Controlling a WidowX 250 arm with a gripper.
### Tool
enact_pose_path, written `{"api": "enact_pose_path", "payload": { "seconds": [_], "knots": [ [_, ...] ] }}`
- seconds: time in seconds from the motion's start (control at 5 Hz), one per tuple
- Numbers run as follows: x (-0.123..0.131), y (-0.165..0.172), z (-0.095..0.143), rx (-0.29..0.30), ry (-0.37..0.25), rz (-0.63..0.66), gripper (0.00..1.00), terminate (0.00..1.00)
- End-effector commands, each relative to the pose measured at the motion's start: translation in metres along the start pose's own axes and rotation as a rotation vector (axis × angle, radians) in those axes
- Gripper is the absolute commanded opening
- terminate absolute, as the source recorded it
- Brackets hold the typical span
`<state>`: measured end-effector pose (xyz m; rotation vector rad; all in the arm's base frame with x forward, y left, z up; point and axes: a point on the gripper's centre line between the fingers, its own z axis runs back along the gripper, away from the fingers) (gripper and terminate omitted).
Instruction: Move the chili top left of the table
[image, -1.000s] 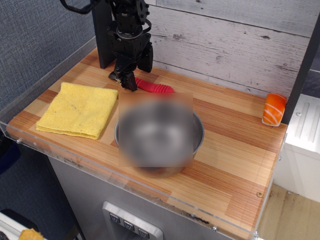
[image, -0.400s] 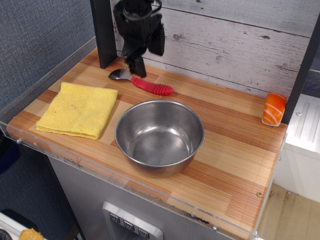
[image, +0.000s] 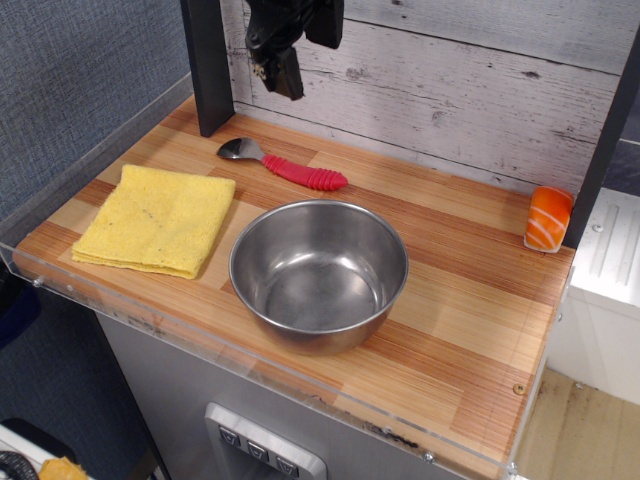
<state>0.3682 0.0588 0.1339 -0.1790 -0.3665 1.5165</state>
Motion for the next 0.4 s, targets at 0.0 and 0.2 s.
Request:
{"api": "enact_pose_path", "payload": {
  "seconds": [0.0,0.2],
  "knots": [
    [0.0012,0.0036,0.0203,-0.05,-0.013,0.011,1.0,0.0],
    [0.0012,0.0036,0.0203,-0.05,-0.013,0.011,1.0,1.0]
  ]
}}
